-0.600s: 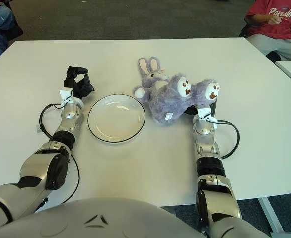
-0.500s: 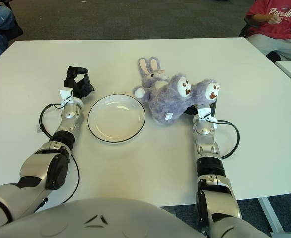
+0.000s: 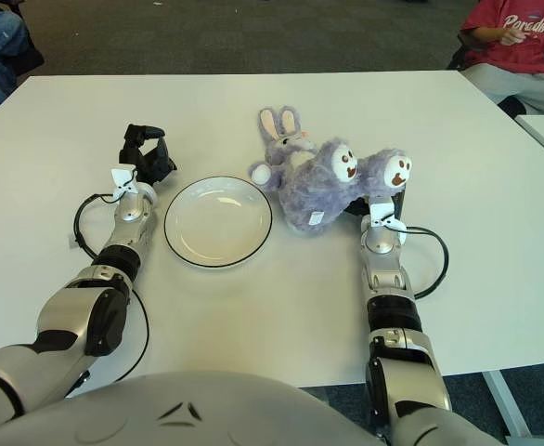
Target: Put the doll into the plate.
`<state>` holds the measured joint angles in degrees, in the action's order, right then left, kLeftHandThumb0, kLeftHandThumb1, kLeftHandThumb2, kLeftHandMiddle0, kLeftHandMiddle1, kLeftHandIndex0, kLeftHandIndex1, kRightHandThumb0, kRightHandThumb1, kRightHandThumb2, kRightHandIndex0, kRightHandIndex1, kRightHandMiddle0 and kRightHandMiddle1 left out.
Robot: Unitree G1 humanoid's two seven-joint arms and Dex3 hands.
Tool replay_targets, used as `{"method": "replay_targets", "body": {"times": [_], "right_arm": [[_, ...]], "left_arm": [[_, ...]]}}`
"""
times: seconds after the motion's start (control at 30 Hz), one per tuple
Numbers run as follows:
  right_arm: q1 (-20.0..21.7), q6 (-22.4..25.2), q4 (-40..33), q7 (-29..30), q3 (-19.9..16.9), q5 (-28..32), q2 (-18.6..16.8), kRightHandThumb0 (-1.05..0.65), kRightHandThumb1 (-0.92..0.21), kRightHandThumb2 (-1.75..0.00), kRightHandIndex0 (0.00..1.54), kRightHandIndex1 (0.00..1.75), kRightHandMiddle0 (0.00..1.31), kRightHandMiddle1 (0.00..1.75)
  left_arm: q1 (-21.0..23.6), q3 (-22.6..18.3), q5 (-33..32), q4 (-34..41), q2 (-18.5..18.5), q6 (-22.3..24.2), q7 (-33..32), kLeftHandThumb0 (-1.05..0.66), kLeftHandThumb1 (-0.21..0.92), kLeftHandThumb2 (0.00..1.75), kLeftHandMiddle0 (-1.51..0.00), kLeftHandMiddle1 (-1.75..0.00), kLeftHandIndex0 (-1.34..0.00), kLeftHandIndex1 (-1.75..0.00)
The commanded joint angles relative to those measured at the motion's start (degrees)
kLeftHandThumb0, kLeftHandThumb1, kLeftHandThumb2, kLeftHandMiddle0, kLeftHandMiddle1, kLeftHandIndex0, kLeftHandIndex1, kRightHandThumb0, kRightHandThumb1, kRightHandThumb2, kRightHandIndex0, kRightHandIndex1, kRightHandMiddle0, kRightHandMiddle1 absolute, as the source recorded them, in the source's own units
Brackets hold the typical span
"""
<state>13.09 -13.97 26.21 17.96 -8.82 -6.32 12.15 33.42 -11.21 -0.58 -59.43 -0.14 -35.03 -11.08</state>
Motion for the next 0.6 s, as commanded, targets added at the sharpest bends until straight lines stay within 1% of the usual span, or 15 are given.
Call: {"method": "replay_targets", "body": {"times": [0.0,0.07,0.23,0.3,0.33,0.47,0.57], "right_arm": [[-2.4,0.2,1.2,-1.9,-0.6,2.2,-1.7,-0.01,-0.34,-1.25,0.68,1.6,0.37,1.72],[-2.6,-0.5,1.2,-2.6,-1.2,3.4,-2.1,-0.01,-0.34,-1.25,0.69,1.59,0.36,1.73],[-2.7,-2.4,0.7,-5.2,-4.3,10.0,-4.8,-0.01,-0.38,-1.19,0.7,1.54,0.32,1.74],[-2.6,-3.3,0.6,-6.2,-5.6,12.6,-6.0,-0.01,-0.41,-1.16,0.59,1.6,0.38,1.71],[-2.5,-3.7,0.5,-6.6,-6.3,13.8,-6.6,-0.01,-0.44,-1.12,0.53,1.62,0.39,1.7],[-2.3,-5.5,0.1,-9.0,-9.0,19.4,-8.9,0.0,-0.52,-1.01,0.44,1.64,0.38,1.67],[-1.9,-4.6,-0.4,-10.1,-11.1,23.4,-10.1,0.0,-0.59,-0.91,0.4,1.63,0.37,1.64]], "left_arm": [[-6.0,-0.6,-1.1,-2.9,-0.8,0.1,0.3,-0.38,0.67,0.87,-0.99,-1.75,-0.35,-1.75],[-6.0,-0.7,-1.1,-2.9,-0.8,0.0,0.3,-0.38,0.67,0.87,-0.99,-1.75,-0.35,-1.75],[-5.9,-0.6,-1.0,-3.0,-0.8,0.2,0.2,-0.38,0.66,0.87,-0.98,-1.75,-0.35,-1.75],[-5.8,-0.6,-1.0,-3.1,-0.8,0.1,0.2,-0.38,0.66,0.87,-0.98,-1.75,-0.35,-1.75],[-5.8,-0.6,-1.0,-3.1,-0.8,0.1,0.2,-0.38,0.66,0.87,-0.98,-1.75,-0.35,-1.75],[-5.9,-0.4,-0.7,-3.2,-0.8,-0.2,0.2,-0.38,0.66,0.88,-0.99,-1.75,-0.35,-1.75],[-5.9,-0.3,-0.6,-3.2,-0.8,-0.3,0.2,-0.39,0.66,0.88,-0.98,-1.75,-0.35,-1.75]]}}
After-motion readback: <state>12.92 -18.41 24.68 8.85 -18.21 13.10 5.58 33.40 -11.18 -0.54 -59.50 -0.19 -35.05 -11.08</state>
